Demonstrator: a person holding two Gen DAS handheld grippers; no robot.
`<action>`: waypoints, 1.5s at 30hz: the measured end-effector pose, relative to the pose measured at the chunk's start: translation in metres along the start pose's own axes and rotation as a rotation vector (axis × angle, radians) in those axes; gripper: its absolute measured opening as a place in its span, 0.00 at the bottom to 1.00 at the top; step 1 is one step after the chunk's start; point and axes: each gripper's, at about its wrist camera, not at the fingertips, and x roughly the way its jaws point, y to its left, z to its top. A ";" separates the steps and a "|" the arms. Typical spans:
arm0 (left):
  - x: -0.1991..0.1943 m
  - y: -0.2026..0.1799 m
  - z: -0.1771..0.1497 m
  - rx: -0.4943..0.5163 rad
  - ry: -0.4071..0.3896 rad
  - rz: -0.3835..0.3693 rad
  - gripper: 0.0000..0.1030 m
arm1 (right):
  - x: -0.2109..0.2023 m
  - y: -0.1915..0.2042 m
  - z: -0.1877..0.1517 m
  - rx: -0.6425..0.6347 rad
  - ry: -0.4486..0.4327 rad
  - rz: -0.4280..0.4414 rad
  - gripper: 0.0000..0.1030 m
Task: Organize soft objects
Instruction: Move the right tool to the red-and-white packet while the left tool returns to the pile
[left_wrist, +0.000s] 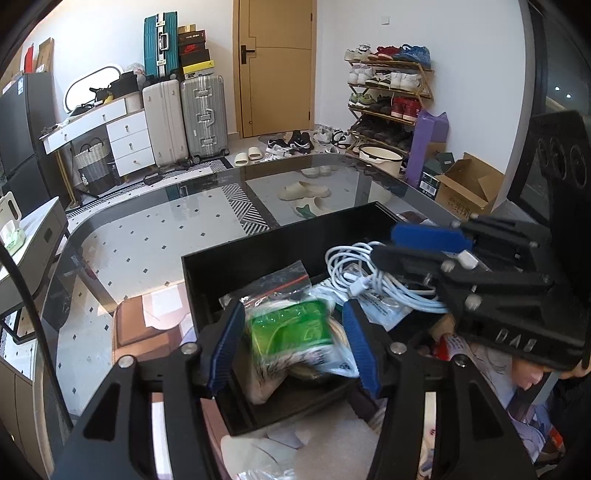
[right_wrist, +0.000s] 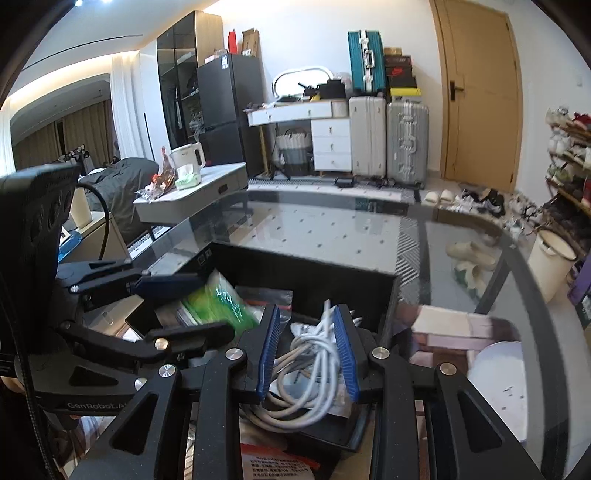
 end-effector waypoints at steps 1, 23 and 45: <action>-0.003 0.000 -0.001 -0.007 -0.007 -0.007 0.58 | -0.005 -0.001 0.000 0.005 -0.010 -0.004 0.35; -0.070 0.006 -0.040 -0.153 -0.114 0.068 1.00 | -0.082 -0.003 -0.035 0.071 -0.001 -0.011 0.99; -0.062 -0.005 -0.078 -0.198 -0.050 0.126 1.00 | -0.068 -0.004 -0.054 0.063 0.127 0.024 0.99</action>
